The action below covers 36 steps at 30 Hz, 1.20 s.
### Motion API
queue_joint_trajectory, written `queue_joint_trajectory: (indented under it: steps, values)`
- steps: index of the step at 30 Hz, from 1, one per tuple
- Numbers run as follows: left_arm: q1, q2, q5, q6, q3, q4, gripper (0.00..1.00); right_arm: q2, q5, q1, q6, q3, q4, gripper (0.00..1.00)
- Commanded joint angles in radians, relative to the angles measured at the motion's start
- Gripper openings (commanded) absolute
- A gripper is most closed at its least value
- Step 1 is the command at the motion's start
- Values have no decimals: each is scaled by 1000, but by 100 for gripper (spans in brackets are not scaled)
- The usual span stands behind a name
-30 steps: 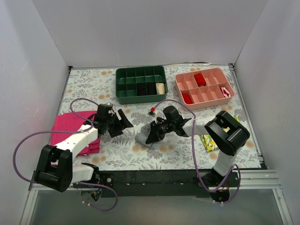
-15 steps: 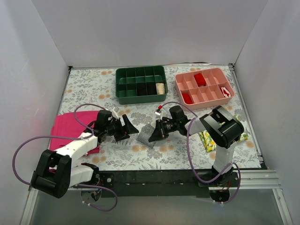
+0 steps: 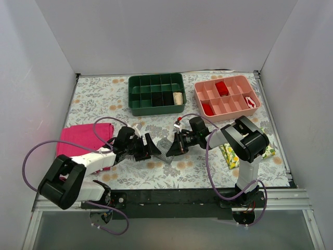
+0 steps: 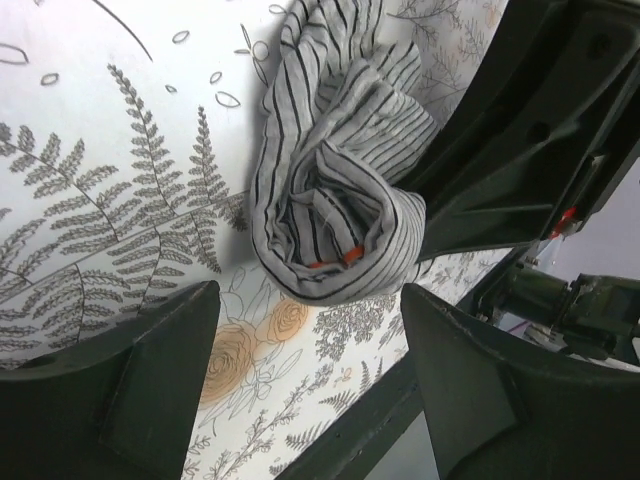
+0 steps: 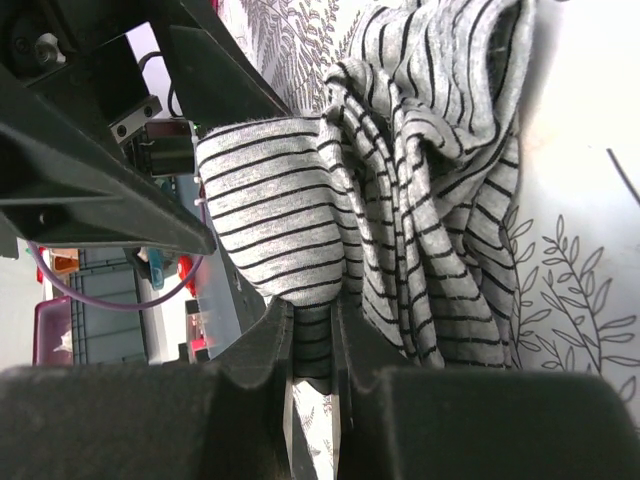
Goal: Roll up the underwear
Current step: Roll the underwear to the center of the board.
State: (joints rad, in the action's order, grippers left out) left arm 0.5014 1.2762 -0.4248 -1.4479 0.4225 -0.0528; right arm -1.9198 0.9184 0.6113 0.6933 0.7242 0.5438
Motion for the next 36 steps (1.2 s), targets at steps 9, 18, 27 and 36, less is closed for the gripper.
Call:
queue_joint_trajectory:
  steps: [9,18,27,36]
  values:
    - [9,170,149,-51,56,27,71,7,-85,-8,-123,4,-177,20]
    - [12,97,161,-48,33,47,68,59,-141,-7,-172,32,-243,24]
    - [12,-64,149,-48,-30,59,69,35,-145,-8,-164,58,-258,24]
    - [12,-141,93,-89,-85,-127,73,36,-145,-8,-183,67,-285,23]
